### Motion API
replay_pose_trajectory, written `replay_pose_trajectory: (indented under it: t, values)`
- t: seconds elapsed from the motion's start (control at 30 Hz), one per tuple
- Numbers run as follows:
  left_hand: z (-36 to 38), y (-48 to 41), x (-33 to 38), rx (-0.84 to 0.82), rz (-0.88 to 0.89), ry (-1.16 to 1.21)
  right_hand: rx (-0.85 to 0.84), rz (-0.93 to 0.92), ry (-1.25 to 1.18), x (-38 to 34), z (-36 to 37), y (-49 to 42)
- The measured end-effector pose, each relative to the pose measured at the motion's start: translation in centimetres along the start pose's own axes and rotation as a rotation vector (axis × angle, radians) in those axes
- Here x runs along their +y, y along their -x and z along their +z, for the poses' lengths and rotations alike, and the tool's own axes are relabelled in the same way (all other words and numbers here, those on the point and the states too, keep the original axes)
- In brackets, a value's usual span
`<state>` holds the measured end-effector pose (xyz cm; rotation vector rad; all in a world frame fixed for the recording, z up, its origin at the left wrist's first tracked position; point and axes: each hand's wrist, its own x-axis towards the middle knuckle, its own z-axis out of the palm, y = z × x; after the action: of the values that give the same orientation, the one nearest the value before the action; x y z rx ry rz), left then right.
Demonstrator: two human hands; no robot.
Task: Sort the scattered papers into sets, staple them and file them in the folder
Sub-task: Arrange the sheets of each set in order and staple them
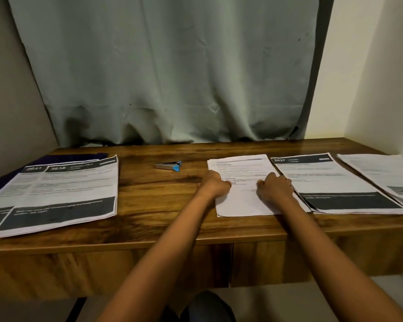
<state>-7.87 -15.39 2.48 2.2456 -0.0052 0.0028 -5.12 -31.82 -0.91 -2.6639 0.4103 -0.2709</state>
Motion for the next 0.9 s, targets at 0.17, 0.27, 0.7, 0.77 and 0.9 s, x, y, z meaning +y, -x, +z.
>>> replay_pose_trajectory:
  t: [0.17,0.27,0.7,0.77,0.9]
  values:
    - [0.0,-0.7,0.6,-0.045,-0.095,0.155,0.050,0.040,-0.037,0.0,0.1,-0.4]
    - [-0.2,-1.2,0.8,-0.040,-0.125,0.195,0.056,0.056,-0.043,-0.4,0.0,-0.5]
    - [0.0,-2.9,-1.1,0.042,-0.176,0.261,0.051,0.087,-0.035,-0.8,0.0,-0.8]
    - [0.0,-3.0,-1.4,0.060,-0.153,0.307,0.050,0.088,-0.035,-0.9,0.1,-0.8]
    - [-0.7,-2.8,-2.2,0.084,-0.057,0.429,0.025,0.069,-0.173,-0.7,-0.2,-1.2]
